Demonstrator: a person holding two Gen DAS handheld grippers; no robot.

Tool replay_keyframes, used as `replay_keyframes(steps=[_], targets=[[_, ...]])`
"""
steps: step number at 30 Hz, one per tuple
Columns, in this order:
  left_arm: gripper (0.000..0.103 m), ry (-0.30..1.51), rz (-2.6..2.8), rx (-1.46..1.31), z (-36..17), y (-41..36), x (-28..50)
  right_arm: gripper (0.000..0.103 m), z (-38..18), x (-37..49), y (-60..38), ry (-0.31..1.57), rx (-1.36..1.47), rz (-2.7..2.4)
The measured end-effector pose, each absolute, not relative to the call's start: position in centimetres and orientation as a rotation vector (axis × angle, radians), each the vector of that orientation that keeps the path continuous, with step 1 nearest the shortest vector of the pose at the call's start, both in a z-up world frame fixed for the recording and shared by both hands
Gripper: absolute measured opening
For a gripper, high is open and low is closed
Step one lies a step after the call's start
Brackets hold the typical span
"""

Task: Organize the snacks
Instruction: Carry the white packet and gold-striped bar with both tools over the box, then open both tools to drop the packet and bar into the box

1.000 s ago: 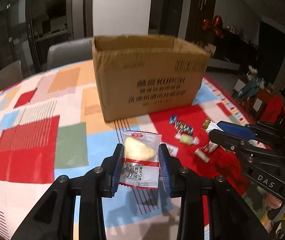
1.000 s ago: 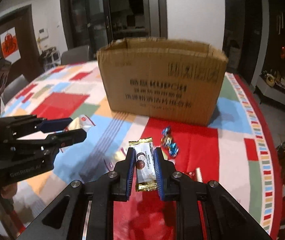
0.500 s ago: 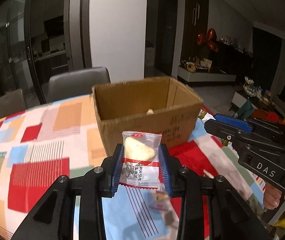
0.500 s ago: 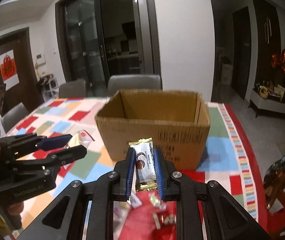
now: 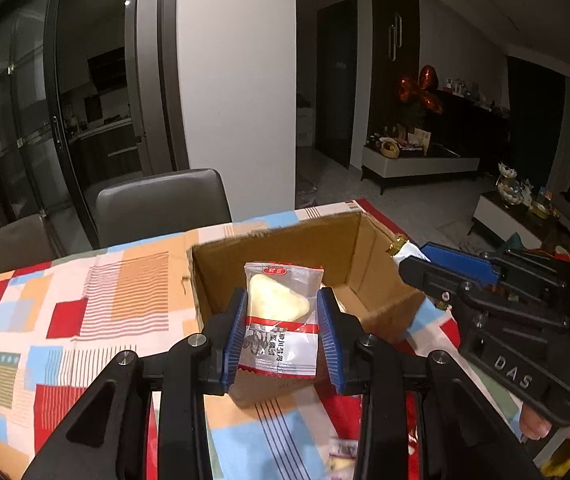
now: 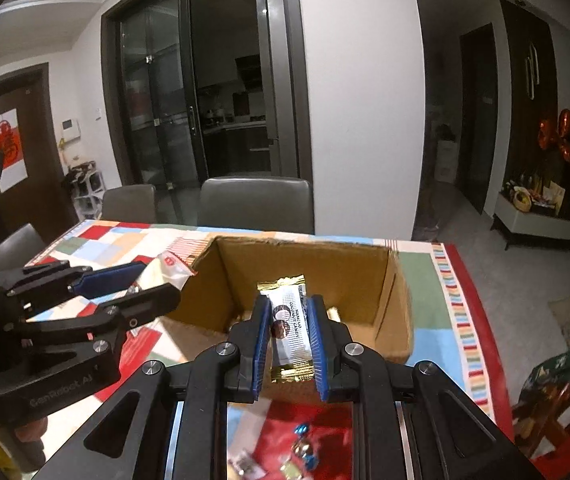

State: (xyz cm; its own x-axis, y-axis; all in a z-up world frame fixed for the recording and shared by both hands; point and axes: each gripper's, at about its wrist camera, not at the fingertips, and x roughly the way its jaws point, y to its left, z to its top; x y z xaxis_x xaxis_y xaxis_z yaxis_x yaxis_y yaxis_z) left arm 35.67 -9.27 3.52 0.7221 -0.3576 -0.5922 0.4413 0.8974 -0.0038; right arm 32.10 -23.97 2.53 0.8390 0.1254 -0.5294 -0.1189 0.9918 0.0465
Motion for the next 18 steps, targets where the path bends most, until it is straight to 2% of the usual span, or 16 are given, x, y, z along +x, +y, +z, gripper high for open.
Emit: replay_keyframes(steps=[10, 13, 14, 15, 17, 18], targets=[[0.036, 0.652, -0.415, 0.136, 3.3, -10.4, 40.3, 0.020, 2.3, 36.4, -24.7, 0.598, 0.000, 0.088], [0.041, 0.662, -0.405, 0.151, 3.0, -10.8, 41.3, 0.021, 2.1, 37.3, -25.0, 0.611, 0.006, 0.064], [0.046, 0.661, -0.399, 0.155, 3.0, -10.8, 41.3, 0.023, 2.0, 37.5, -25.2, 0.621, 0.012, 0.053], [0.050, 0.657, -0.390, 0.157, 3.0, -10.8, 41.3, 0.032, 1.9, 37.6, -25.3, 0.630, 0.018, 0.049], [0.054, 0.655, -0.382, 0.154, 2.8, -10.5, 40.9, 0.041, 1.7, 37.4, -25.7, 0.636, 0.037, 0.035], [0.058, 0.656, -0.384, 0.151, 2.7, -10.3, 40.6, 0.042, 1.6, 37.3, -25.8, 0.636, 0.039, 0.035]])
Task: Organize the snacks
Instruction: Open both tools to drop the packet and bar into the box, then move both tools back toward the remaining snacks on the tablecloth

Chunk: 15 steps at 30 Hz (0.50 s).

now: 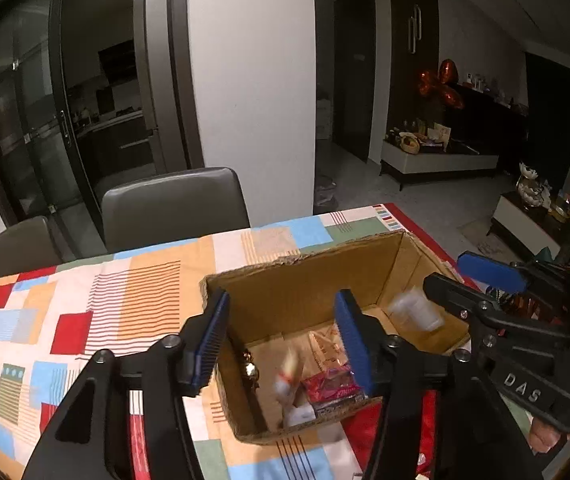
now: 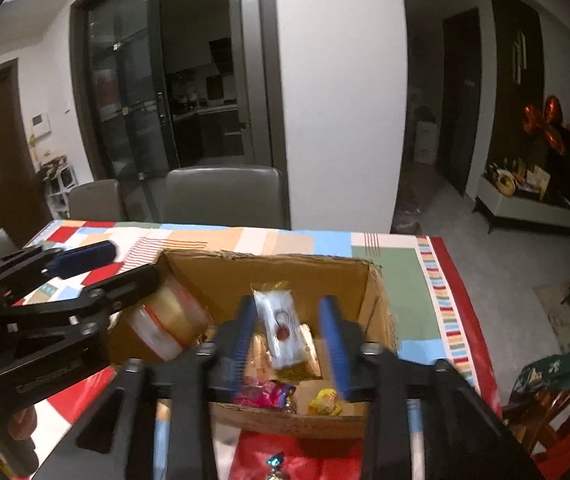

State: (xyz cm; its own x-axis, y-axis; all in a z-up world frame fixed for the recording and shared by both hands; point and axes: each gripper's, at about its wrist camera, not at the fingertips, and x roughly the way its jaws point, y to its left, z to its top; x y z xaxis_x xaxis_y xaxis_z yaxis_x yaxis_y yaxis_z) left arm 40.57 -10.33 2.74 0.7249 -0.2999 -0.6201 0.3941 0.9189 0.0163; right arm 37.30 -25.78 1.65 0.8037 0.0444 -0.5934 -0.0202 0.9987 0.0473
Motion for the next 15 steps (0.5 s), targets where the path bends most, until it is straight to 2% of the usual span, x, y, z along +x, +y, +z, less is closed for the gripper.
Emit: replay_keyframes(steps=[4, 6, 15], targets=[[0.064, 0.650, -0.383, 0.146, 2.7, -10.0, 39.1, 0.043, 1.4, 36.0, -26.1, 0.644, 0.046, 0.024], [0.069, 0.641, -0.388, 0.150, 2.7, -10.0, 38.2, 0.048, 1.4, 34.9, -26.1, 0.642, 0.043, 0.012], [0.071, 0.582, -0.397, 0.193, 2.8, -10.1, 33.0, 0.048, 1.2, 30.2, -26.9, 0.613, 0.047, 0.009]])
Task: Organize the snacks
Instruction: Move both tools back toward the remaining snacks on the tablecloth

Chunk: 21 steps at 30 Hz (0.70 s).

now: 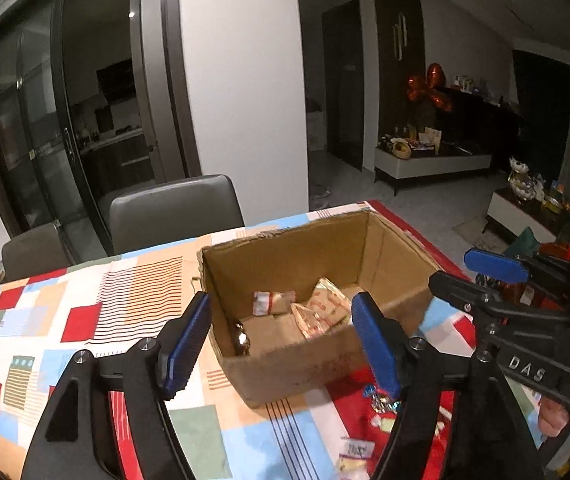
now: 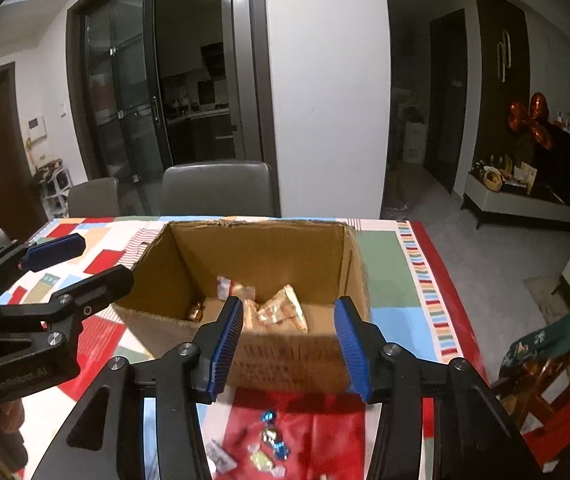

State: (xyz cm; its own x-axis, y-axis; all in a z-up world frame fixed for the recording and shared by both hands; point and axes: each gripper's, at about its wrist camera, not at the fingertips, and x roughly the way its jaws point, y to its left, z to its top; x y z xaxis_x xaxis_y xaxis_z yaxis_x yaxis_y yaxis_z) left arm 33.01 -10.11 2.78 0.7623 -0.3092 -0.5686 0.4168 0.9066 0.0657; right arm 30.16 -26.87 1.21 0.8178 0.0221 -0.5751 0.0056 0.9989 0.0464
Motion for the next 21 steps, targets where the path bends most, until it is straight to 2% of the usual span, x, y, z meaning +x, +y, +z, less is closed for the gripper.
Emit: replay_keyframes(steps=[12, 15, 21], targets=[[0.075, 0.534, -0.424, 0.266, 1.2, -10.3, 26.3, 0.049, -0.6, 23.7, -27.5, 0.612, 0.042, -0.005], [0.075, 0.546, -0.428, 0.267, 0.4, -10.1, 25.3, 0.057, -1.3, 22.6, -27.7, 0.624, 0.052, 0.001], [0.075, 0.598, -0.438, 0.255, -2.0, -10.0, 24.0, 0.057, -3.6, 21.2, -27.6, 0.669, 0.045, 0.013]])
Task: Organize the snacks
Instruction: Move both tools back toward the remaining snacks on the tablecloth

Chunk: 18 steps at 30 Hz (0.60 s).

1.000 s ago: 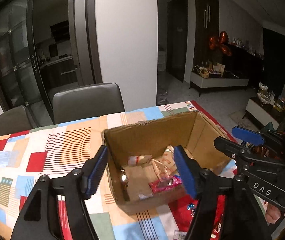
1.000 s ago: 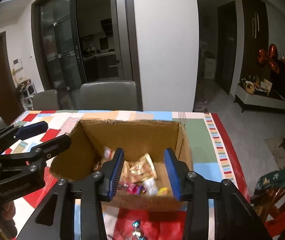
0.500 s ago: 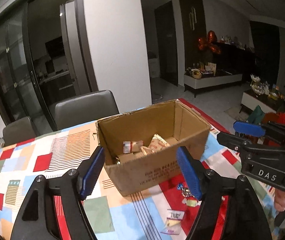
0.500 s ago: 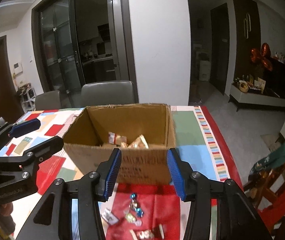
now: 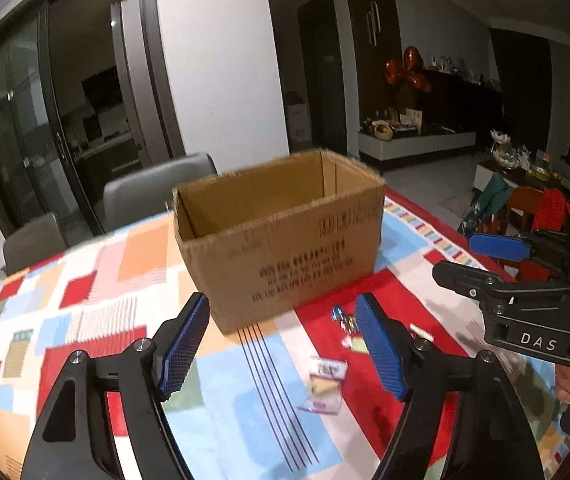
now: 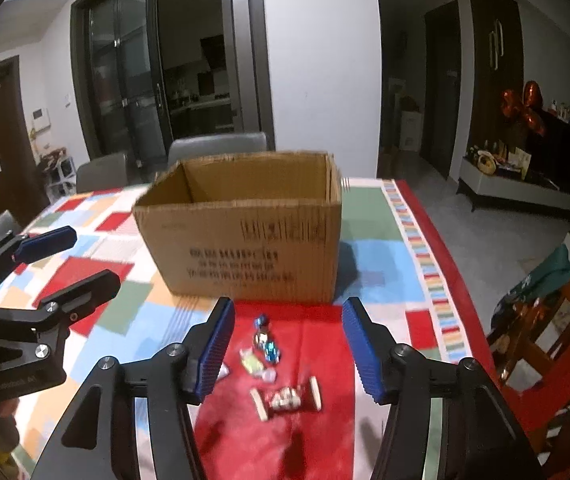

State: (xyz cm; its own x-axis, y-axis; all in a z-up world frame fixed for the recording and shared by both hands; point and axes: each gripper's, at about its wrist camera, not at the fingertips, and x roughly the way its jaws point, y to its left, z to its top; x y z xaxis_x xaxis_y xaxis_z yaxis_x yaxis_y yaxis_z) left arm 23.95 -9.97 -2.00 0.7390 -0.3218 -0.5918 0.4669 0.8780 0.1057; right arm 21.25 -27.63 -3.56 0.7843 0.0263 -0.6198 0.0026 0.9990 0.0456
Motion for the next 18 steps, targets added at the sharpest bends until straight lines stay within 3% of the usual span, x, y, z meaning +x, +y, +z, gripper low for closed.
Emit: replay_keyframes(steps=[18], targets=[[0.075, 0.801, -0.466, 0.256, -10.5, -10.6, 24.5, 0.061, -11.3, 21.4, -27.5, 0.885, 0.023, 0.070]])
